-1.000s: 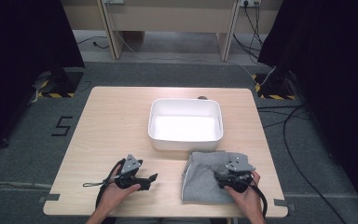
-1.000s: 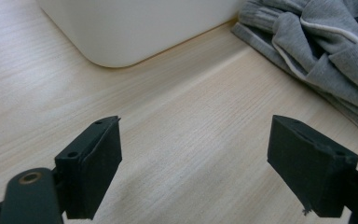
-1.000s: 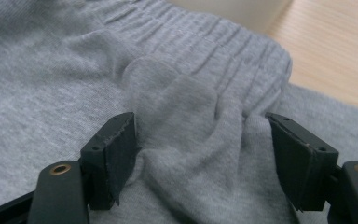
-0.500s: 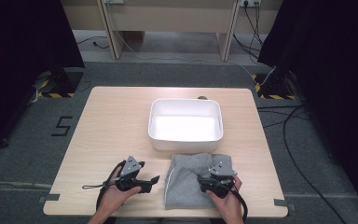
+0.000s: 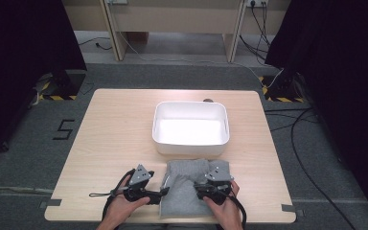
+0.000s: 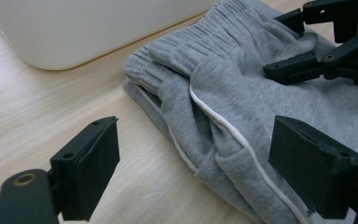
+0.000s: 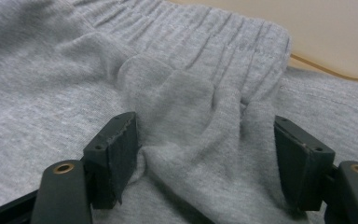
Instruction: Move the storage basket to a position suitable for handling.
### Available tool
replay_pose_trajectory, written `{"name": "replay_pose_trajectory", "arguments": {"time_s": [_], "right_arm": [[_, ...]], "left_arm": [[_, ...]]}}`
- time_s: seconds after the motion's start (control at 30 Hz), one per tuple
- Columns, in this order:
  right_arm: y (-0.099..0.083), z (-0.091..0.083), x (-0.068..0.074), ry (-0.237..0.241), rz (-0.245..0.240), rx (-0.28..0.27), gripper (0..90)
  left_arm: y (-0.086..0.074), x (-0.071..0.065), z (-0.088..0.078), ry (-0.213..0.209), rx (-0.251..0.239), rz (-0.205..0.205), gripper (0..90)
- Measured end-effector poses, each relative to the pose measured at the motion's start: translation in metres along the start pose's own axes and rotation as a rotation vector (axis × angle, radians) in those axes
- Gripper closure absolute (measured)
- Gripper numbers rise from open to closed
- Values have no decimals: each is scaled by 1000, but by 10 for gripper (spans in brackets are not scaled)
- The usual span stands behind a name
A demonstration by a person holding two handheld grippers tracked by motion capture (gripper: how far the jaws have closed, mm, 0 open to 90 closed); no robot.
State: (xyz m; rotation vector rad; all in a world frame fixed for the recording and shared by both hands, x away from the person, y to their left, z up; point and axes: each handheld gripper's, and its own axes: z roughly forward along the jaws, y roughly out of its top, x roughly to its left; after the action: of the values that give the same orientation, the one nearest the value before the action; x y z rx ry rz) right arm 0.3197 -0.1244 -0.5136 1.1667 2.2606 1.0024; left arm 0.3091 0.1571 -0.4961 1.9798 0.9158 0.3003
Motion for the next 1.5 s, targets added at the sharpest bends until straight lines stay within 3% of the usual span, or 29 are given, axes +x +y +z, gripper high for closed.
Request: {"name": "replay_pose_trajectory", "arguments": {"time_s": [0.23,0.6,0.77,0.93,1.17,1.33,1.5], "right_arm": [[1,-12,-21,42,-28,-40,290],[5,-34,-42,80,-4,-99,299],[8,-48,-56,48,-1,-119,289],[4,-51,-74,21,12,-97,267],[-5,-50,-94,21,47,-75,258],[-9,-47,-95,16,40,-57,259],[-12,-45,-96,25,41,-46,261]], "left_arm": [[-5,-5,-2,-20,-15,-31,151],[-14,-13,-3,-22,-19,-38,151],[-17,-14,-4,-29,-19,-49,151],[-19,-16,-10,-21,-35,-58,151],[-23,-23,-8,-12,-25,-49,151],[-26,-24,-2,-37,-8,-56,150],[-29,-30,5,-40,29,-34,148]]}}
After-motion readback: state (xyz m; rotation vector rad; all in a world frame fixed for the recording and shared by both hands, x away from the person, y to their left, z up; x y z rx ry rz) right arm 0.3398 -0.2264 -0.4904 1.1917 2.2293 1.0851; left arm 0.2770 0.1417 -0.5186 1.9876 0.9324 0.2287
